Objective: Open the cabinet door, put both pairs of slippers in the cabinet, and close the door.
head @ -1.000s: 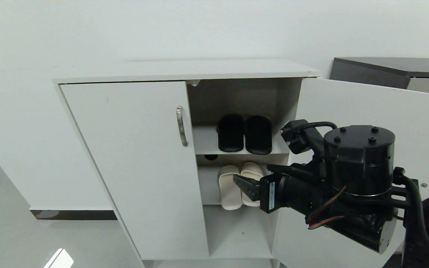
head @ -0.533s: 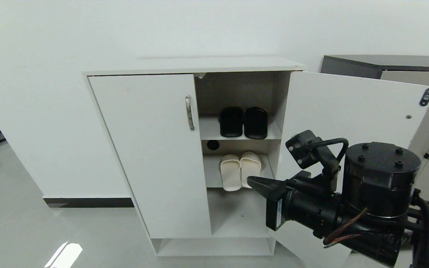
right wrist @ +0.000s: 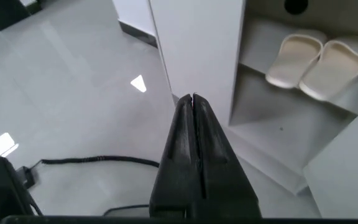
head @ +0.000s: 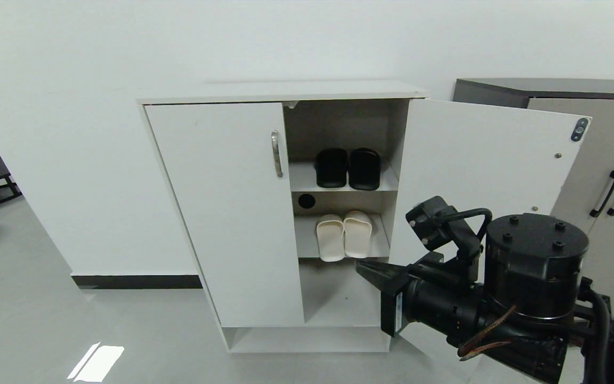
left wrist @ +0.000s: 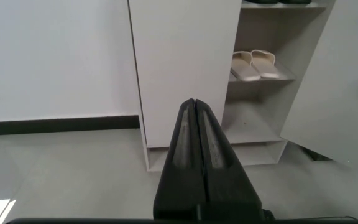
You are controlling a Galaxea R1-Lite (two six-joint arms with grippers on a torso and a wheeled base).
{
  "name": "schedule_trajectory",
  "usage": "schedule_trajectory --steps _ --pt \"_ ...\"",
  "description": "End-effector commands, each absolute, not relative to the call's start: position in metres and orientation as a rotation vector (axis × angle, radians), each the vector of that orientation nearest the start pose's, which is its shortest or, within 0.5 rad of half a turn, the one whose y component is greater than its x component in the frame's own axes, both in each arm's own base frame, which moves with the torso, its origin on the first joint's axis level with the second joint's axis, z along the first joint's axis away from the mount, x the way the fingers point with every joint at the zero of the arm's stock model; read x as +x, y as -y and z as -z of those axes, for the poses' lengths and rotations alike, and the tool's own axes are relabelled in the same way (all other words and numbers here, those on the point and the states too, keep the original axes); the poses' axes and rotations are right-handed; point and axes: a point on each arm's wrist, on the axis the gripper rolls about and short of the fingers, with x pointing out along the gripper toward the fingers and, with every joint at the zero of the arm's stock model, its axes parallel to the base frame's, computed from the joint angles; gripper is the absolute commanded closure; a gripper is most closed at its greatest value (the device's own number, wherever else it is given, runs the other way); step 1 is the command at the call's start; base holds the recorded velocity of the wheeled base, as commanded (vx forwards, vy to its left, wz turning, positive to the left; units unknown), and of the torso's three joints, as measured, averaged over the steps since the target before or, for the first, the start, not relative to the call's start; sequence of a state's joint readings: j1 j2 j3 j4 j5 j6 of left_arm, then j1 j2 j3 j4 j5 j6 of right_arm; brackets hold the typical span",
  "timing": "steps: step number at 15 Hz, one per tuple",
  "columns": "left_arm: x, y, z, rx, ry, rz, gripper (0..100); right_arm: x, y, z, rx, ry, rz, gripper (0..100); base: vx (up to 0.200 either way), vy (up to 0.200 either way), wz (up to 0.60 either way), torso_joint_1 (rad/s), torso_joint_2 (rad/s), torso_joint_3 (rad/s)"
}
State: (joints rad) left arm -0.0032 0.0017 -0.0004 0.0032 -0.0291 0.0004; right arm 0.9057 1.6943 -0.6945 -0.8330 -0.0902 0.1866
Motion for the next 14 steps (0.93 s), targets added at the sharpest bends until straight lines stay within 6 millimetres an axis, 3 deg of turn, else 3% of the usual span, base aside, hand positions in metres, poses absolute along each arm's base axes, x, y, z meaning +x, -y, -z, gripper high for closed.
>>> schedule_trajectory --steps 1,14 --pt "-0.0227 0.0006 -0.0757 0.001 -0.005 0.032 100 0.1874 -0.2353 -0.1680 0.087 -0.236 -0.792 100 0.000 0.000 0.00 0.000 0.00 0.000" --pt "-0.0227 0.0006 -0.0757 0.003 -0.005 0.032 100 0.1895 -0.2380 -0.1618 0.089 -0.236 -0.792 100 0.000 0.000 0.00 0.000 0.00 0.000"
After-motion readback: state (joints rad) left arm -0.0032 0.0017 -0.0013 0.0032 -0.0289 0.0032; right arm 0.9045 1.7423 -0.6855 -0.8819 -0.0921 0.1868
